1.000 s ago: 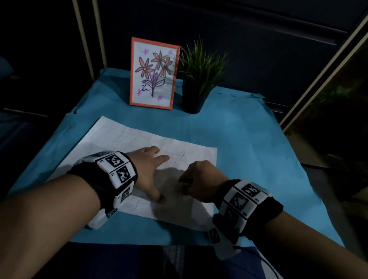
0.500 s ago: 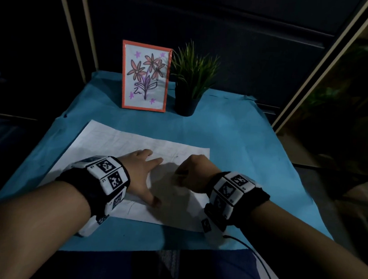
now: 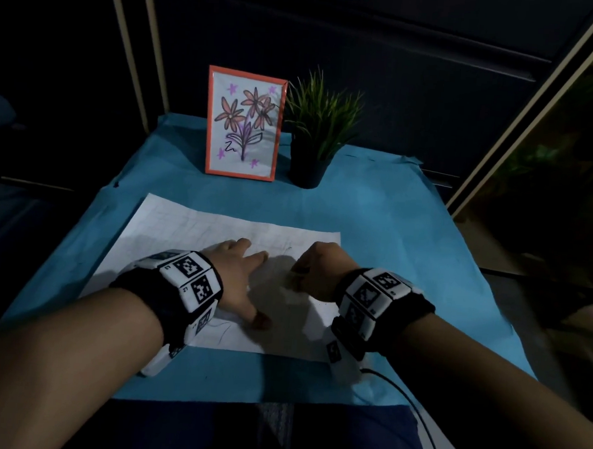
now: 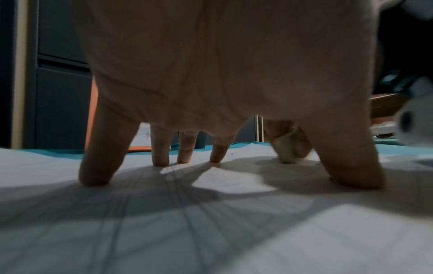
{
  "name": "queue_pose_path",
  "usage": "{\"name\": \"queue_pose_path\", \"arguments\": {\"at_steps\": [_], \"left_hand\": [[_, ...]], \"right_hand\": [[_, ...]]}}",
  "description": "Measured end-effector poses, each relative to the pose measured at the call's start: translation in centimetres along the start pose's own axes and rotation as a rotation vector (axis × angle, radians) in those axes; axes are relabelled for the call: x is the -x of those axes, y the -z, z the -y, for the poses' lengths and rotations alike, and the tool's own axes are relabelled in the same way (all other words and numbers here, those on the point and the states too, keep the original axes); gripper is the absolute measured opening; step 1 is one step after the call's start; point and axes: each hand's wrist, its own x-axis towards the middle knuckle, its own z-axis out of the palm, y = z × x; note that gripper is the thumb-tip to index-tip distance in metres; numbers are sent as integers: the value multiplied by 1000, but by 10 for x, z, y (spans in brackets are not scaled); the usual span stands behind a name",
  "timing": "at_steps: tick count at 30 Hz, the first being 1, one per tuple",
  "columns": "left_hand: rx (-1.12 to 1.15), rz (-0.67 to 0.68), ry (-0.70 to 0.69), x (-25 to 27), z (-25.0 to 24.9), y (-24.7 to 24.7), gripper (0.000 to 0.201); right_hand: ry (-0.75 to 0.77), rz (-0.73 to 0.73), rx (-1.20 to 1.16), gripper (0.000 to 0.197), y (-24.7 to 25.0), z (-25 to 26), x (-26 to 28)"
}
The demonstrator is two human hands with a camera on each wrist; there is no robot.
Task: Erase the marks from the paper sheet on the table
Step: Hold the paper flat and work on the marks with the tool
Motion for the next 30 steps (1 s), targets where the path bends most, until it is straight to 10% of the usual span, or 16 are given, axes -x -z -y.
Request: {"name": "queue_pose_path", "arguments": {"at_steps": [30], "left_hand": [[-3,4,15,-5,3,-4,124]], "right_hand": [[27,-3,-13,27,-2,-9,14]]}}
